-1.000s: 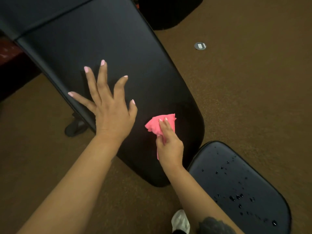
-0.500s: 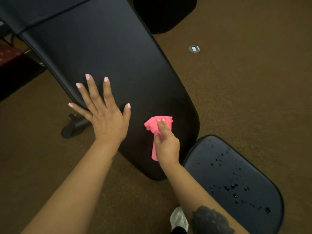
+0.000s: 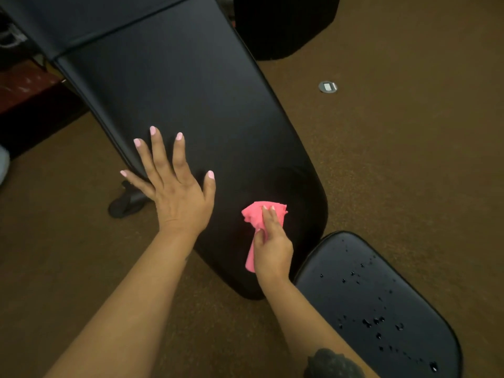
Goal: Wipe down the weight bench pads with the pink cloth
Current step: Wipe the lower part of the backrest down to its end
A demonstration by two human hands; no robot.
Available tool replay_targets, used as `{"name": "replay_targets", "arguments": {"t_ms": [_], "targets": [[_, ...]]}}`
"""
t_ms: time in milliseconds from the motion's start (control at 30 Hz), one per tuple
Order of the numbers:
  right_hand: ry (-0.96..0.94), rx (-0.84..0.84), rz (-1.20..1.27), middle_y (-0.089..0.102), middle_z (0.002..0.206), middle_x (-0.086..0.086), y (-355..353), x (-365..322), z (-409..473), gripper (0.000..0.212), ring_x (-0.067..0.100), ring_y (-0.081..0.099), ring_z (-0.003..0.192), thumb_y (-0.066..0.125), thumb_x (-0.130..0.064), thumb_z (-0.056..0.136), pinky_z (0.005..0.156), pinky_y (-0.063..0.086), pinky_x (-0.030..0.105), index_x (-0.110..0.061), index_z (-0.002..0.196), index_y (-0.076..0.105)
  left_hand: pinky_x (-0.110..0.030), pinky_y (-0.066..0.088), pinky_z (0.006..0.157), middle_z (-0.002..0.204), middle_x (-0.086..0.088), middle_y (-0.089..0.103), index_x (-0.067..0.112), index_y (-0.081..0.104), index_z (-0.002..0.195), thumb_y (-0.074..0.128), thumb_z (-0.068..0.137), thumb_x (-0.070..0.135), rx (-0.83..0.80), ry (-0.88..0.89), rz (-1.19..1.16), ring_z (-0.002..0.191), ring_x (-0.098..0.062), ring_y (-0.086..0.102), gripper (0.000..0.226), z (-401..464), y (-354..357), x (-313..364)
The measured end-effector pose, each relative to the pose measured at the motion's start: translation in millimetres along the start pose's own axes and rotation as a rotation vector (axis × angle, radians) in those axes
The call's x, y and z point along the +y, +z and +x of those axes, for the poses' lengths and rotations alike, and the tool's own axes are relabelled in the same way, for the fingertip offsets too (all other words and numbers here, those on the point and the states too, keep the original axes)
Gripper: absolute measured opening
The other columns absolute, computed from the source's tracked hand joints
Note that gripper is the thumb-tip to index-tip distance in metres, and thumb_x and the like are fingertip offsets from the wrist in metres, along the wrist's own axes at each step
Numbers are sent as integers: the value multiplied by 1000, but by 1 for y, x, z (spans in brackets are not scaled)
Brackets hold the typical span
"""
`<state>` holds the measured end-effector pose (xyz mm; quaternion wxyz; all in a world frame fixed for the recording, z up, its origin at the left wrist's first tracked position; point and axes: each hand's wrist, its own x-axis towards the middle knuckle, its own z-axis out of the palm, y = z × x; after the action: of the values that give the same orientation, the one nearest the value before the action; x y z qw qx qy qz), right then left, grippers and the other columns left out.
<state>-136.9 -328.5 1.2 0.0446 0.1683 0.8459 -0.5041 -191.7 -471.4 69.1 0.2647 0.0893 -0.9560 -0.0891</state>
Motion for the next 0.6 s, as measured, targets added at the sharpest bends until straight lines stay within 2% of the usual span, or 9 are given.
{"name": "replay_targets", "arguments": {"t_ms": [67, 133, 233, 300, 400, 467, 533, 600], "targets": [[-84, -88, -68, 40, 143, -14, -6, 9, -3, 53, 8, 53, 116, 51, -15, 94, 98, 38, 18, -37, 138, 34, -60, -12, 111, 159, -20, 5, 22, 7, 149, 49, 92, 41, 47, -18, -26, 145, -40, -2, 73, 0, 1, -1], [-104, -134, -79, 38, 144, -16, -16, 21, 4, 52, 6, 46, 124, 51, -13, 93, 104, 31, 17, -37, 137, 37, -60, -8, 112, 157, -22, 9, 23, 12, 148, 51, 92, 37, 103, -18, -84, 145, -40, 0, 69, 1, 1, -3], [120, -22, 26, 48, 139, -8, -31, 32, 28, 49, 11, 51, 120, 52, -13, 92, 106, 39, 33, -35, 135, 42, -54, -11, 114, 156, -20, 8, 23, 17, 146, 54, 91, 33, 126, -7, -119, 145, -40, 0, 67, -1, 1, -4], [176, 43, 95, 50, 137, -5, -35, 21, 48, 49, 13, 51, 120, 53, -13, 91, 106, 39, 36, -33, 135, 43, -49, -11, 114, 156, -17, 5, 24, 17, 146, 55, 91, 32, 148, -27, -134, 145, -38, -2, 67, -1, 2, -4], [66, -1, 115, 46, 140, -9, -31, -2, 59, 47, 10, 48, 124, 54, -13, 91, 109, 34, 27, -30, 134, 45, -53, 1, 117, 155, -23, 7, 20, 18, 145, 56, 93, 28, 255, -105, -215, 145, -33, 1, 66, 2, 2, 0], [13, -66, 92, 44, 141, -12, -33, -3, 53, 50, 7, 49, 122, 54, -13, 92, 106, 34, 21, -35, 135, 42, -49, 10, 119, 151, -33, 12, 5, 21, 146, 56, 93, 26, 350, -177, -233, 143, -31, 9, 66, 5, 2, 3], [-57, -153, 17, 43, 141, -16, -40, 10, 48, 53, 5, 50, 120, 53, -14, 92, 104, 35, 18, -42, 135, 38, -40, 10, 119, 149, -35, 17, -5, 23, 145, 54, 95, 28, 389, -260, -218, 142, -34, 14, 68, 8, 5, 7], [-55, -187, 8, 39, 143, -19, -50, 26, 56, 53, 4, 46, 123, 53, -12, 92, 105, 30, 15, -42, 133, 39, -36, 5, 119, 151, -32, 17, -8, 23, 145, 51, 96, 31, 383, -311, -172, 143, -38, 14, 69, 10, 9, 11]]}}
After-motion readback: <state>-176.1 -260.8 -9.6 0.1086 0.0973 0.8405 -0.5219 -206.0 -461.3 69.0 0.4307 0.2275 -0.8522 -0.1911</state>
